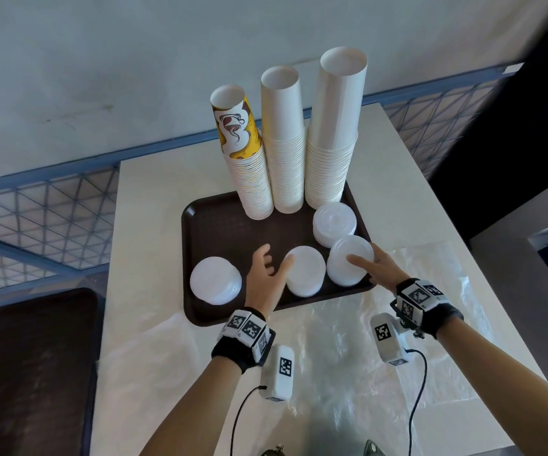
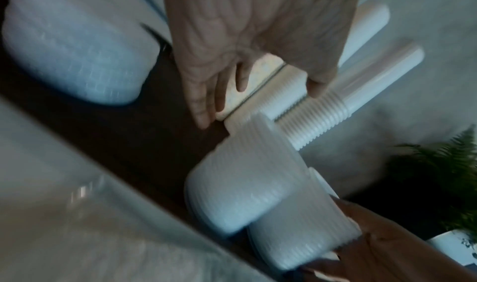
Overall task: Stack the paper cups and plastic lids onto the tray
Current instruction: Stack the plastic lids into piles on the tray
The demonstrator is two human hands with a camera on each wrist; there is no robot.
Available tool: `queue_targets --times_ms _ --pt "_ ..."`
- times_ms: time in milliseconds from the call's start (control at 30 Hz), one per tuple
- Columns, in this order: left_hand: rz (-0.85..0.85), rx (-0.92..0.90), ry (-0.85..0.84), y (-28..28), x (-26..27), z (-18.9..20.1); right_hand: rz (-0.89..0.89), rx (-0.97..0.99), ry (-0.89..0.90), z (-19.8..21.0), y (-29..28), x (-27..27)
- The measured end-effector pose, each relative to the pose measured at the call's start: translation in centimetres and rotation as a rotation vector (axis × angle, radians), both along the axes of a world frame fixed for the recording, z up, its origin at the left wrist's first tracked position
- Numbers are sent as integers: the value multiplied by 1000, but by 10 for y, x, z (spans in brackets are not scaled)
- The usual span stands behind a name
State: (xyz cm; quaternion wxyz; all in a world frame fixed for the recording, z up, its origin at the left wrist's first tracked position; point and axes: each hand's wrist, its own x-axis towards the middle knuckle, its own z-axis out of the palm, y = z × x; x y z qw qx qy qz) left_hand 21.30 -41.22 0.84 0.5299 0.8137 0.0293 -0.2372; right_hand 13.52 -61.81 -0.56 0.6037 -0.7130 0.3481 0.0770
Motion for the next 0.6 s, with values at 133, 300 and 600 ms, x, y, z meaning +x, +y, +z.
queue_targets --times_ms 133,300,600 --pt "156 139 -370 38 31 10 -28 49 -13 2 2 0" --pt "148 566 -163 89 63 -5 -52 79 -17 2 3 0" --pt "-18 476 80 81 74 -35 -51 74 -25 2 1 -1"
